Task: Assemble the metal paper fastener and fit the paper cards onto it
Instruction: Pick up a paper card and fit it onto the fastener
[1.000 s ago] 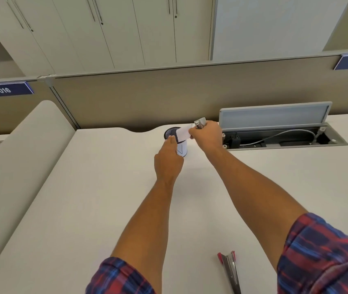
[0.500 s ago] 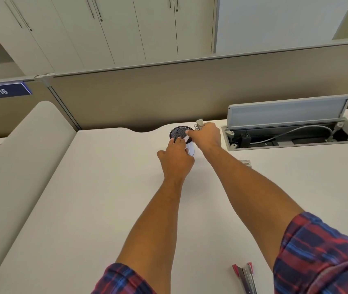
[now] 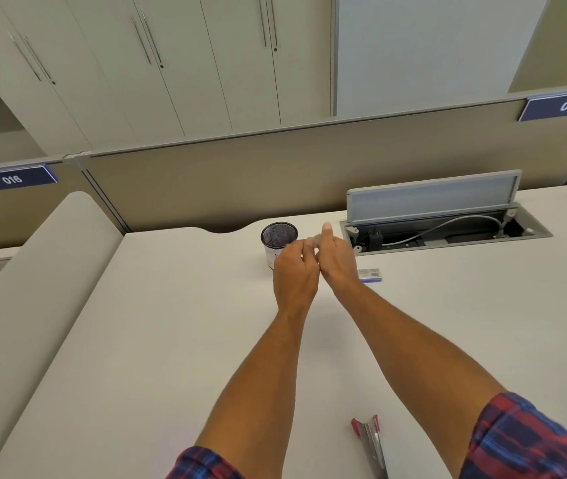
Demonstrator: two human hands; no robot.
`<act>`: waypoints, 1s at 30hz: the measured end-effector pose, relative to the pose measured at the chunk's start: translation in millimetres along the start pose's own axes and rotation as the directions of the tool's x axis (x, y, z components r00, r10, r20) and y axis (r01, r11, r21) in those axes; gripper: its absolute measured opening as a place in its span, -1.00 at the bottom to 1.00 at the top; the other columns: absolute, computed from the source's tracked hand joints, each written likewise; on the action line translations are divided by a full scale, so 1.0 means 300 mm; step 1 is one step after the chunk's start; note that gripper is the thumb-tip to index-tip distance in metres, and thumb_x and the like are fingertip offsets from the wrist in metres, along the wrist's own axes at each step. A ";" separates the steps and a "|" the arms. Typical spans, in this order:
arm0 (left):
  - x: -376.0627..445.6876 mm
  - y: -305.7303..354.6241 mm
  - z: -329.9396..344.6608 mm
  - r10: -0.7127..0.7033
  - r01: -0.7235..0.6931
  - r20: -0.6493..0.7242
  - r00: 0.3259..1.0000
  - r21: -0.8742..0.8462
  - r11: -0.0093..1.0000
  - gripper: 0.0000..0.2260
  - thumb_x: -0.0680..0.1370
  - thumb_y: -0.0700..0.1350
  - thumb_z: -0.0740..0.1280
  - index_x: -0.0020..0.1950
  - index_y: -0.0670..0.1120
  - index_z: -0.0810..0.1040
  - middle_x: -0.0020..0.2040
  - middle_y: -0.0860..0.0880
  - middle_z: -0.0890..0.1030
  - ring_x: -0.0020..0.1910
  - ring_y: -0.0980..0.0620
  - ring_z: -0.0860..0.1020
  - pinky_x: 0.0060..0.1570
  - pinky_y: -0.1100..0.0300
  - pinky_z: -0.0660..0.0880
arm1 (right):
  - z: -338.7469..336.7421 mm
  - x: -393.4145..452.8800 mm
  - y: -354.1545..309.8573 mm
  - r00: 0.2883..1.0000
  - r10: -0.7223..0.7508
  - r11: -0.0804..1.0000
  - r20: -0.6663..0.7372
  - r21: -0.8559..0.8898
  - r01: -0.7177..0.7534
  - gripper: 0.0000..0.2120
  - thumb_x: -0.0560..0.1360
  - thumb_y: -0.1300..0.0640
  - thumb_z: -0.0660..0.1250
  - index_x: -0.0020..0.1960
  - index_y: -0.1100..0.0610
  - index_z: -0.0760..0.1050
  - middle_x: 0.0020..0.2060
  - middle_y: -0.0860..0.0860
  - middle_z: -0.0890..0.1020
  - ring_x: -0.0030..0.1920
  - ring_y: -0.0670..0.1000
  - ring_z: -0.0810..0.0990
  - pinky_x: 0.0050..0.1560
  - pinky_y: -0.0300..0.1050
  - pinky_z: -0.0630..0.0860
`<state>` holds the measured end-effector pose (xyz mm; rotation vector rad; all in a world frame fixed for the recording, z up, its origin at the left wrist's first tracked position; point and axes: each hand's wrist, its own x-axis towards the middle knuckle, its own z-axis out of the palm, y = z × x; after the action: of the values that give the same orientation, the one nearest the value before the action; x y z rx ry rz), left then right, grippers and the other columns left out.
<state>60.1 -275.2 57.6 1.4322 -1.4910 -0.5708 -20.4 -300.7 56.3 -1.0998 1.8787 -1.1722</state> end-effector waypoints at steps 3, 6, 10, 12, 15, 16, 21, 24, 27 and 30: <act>-0.089 0.023 0.026 -0.040 0.043 0.071 0.997 -0.047 0.998 -0.73 0.65 0.06 0.28 0.05 -0.07 0.68 -0.12 0.04 0.68 -0.17 0.11 0.61 -0.18 0.25 0.54 | -0.062 -0.062 0.076 0.999 0.037 0.997 0.036 0.059 -0.040 -0.58 0.70 -0.05 0.05 0.08 0.12 0.64 -0.05 0.05 0.66 -0.06 0.04 0.58 -0.09 -0.13 0.45; -0.171 0.023 0.047 -0.152 0.160 0.144 0.978 -0.042 0.986 -0.78 0.61 0.01 0.34 0.03 -0.09 0.70 -0.14 0.04 0.70 -0.19 0.10 0.64 -0.15 0.20 0.60 | -0.135 -0.138 0.169 0.998 0.023 0.989 0.061 0.141 -0.031 -0.69 0.65 0.07 0.14 0.00 0.11 0.64 -0.16 -0.01 0.67 -0.15 -0.01 0.60 -0.27 -0.20 0.47; -0.298 0.057 0.066 -0.254 0.277 0.267 0.930 -0.053 0.959 -0.79 0.59 -0.08 0.32 -0.16 -0.06 0.71 -0.27 0.04 0.71 -0.23 0.07 0.67 -0.19 0.25 0.55 | -0.259 -0.263 0.271 0.999 -0.036 0.998 -0.013 0.054 0.037 -0.65 0.64 0.10 0.20 -0.24 0.16 0.59 -0.38 -0.01 0.63 -0.34 -0.06 0.54 -0.27 -0.14 0.49; -0.369 0.074 0.074 -0.274 0.302 0.322 0.906 -0.037 0.953 -0.74 0.59 -0.10 0.30 -0.25 -0.08 0.69 -0.34 0.03 0.68 -0.28 0.06 0.65 -0.20 0.22 0.57 | -0.325 -0.322 0.322 0.997 -0.076 0.997 -0.027 -0.002 0.076 -0.61 0.63 0.10 0.23 -0.36 0.12 0.54 -0.46 0.00 0.61 -0.42 -0.06 0.50 -0.33 -0.19 0.45; -0.478 0.089 0.091 -0.300 0.333 0.402 0.865 -0.011 0.943 -0.71 0.59 -0.13 0.28 -0.28 -0.13 0.67 -0.35 0.00 0.69 -0.30 0.03 0.66 -0.12 0.13 0.60 | -0.417 -0.401 0.404 0.997 -0.081 0.996 0.005 -0.044 0.081 -0.56 0.62 0.05 0.22 -0.39 0.17 0.52 -0.50 0.05 0.62 -0.42 0.06 0.58 -0.28 -0.08 0.56; -0.510 0.093 0.097 -0.307 0.344 0.424 0.852 -0.011 0.939 -0.71 0.59 -0.13 0.28 -0.28 -0.14 0.67 -0.34 -0.01 0.70 -0.29 0.03 0.68 -0.10 0.11 0.62 | -0.439 -0.424 0.430 0.996 -0.085 0.994 0.015 -0.070 0.086 -0.55 0.62 0.02 0.21 -0.40 0.17 0.52 -0.51 0.04 0.61 -0.40 0.06 0.61 -0.25 -0.07 0.57; -0.644 0.108 0.123 -0.327 0.390 0.496 0.805 -0.026 0.920 -0.75 0.60 -0.15 0.31 -0.19 -0.18 0.71 -0.22 -0.07 0.73 -0.26 0.06 0.72 -0.10 0.10 0.66 | -0.519 -0.519 0.537 0.994 -0.106 0.987 -0.033 -0.123 0.102 -0.55 0.63 0.01 0.23 -0.41 0.12 0.45 -0.54 -0.05 0.54 -0.45 -0.01 0.52 -0.30 -0.07 0.50; -0.706 0.110 0.127 -0.332 0.395 0.498 0.801 -0.023 0.919 -0.79 0.58 -0.16 0.36 -0.19 -0.20 0.71 -0.22 -0.10 0.73 -0.27 0.04 0.71 -0.11 0.10 0.65 | -0.548 -0.574 0.582 0.996 -0.074 0.986 -0.055 -0.155 0.065 -0.52 0.64 0.00 0.23 -0.42 0.12 0.40 -0.58 -0.05 0.49 -0.51 -0.10 0.38 -0.36 -0.11 0.39; -0.750 0.104 0.130 -0.355 0.402 0.472 0.807 0.001 0.915 -0.84 0.55 -0.20 0.42 -0.20 -0.20 0.71 -0.25 -0.11 0.72 -0.31 0.05 0.70 -0.12 0.12 0.65 | -0.569 -0.618 0.603 0.998 -0.047 0.979 -0.052 -0.200 0.036 -0.50 0.64 -0.01 0.21 -0.44 0.16 0.38 -0.56 0.04 0.50 -0.51 -0.05 0.38 -0.38 -0.05 0.42; -0.782 0.099 0.137 -0.382 0.415 0.444 0.810 0.027 0.910 -0.87 0.52 -0.22 0.44 -0.21 -0.20 0.72 -0.30 -0.11 0.71 -0.39 0.12 0.67 -0.14 0.16 0.65 | -0.580 -0.644 0.611 0.998 -0.018 0.967 -0.068 -0.256 0.000 -0.50 0.62 0.01 0.23 -0.47 0.17 0.34 -0.57 0.07 0.48 -0.52 0.00 0.37 -0.39 0.02 0.46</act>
<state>-23.7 -59.9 -7.7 1.6438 -1.4874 -1.2725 -141.2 -18.5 -27.1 -1.2192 2.1267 -1.0033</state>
